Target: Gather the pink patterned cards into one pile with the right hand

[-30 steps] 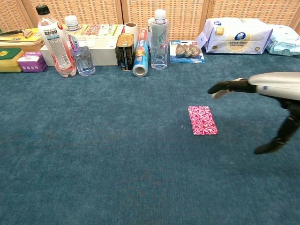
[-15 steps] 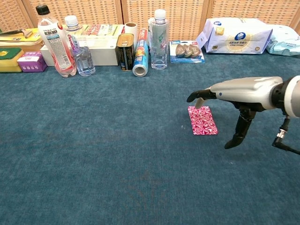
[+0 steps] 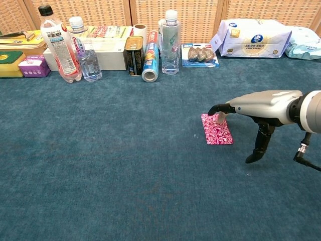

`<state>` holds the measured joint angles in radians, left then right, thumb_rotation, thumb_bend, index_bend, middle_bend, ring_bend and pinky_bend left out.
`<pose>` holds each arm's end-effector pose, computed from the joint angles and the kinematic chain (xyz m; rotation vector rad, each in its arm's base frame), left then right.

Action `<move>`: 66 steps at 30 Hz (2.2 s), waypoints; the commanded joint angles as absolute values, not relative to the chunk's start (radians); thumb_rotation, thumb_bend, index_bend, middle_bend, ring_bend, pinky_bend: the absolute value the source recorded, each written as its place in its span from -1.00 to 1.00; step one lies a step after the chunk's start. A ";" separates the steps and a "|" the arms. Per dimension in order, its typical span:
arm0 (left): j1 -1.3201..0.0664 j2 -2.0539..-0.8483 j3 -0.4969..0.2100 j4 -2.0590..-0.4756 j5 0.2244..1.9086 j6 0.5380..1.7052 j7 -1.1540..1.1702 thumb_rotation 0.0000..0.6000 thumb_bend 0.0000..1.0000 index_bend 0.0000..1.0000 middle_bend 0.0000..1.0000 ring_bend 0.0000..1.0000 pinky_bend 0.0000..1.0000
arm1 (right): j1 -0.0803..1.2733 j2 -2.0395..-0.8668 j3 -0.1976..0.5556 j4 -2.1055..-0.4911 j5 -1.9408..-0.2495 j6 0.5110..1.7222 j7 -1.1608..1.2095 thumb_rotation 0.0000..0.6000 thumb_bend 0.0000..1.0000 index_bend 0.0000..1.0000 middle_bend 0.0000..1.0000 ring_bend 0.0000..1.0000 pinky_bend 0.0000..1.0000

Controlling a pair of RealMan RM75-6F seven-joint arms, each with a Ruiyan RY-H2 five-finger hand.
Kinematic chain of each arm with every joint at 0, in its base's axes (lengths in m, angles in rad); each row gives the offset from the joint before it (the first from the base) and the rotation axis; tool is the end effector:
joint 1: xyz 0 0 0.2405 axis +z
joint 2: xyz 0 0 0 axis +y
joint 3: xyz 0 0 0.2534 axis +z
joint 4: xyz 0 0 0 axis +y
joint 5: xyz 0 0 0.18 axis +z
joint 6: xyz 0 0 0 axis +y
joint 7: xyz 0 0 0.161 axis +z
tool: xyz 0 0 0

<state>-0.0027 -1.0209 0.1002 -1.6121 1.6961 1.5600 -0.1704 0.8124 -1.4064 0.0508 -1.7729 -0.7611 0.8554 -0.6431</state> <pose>-0.2945 0.1416 0.1915 -1.5117 -1.0198 -0.9426 -0.1527 -0.3049 -0.0022 2.0849 -1.0645 0.5528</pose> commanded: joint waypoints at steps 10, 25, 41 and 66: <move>-0.006 -1.023 0.101 -1.617 1.693 1.550 -0.159 1.00 -0.93 -1.00 -1.00 -1.00 -0.91 | 0.847 -1.433 0.037 -1.762 -0.759 0.881 -0.651 1.00 -1.00 -0.93 -0.64 -1.00 -1.00; -0.007 -1.021 0.100 -1.617 1.689 1.550 -0.166 1.00 -0.93 -1.00 -1.00 -1.00 -0.91 | 0.887 -1.448 0.009 -1.745 -0.697 0.891 -0.674 1.00 -1.00 -0.90 -0.60 -1.00 -1.00; -0.006 -1.023 0.105 -1.620 1.697 1.549 -0.154 1.00 -0.93 -1.00 -1.00 -1.00 -0.91 | 0.896 -1.398 -0.015 -1.723 -0.629 0.926 -0.692 1.00 -1.00 -0.83 -0.59 -1.00 -1.00; -0.003 -1.023 0.106 -1.621 1.698 1.554 -0.155 1.00 -0.93 -1.00 -1.00 -1.00 -0.91 | 0.901 -1.382 -0.027 -1.808 -0.654 0.930 -0.665 1.00 -1.00 -0.81 -0.59 -1.00 -1.00</move>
<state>-0.0031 -1.0233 0.1064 -1.6209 1.6978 1.5540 -0.1545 0.9006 -1.3764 -0.0254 -1.8129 -0.6576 0.9312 -0.6661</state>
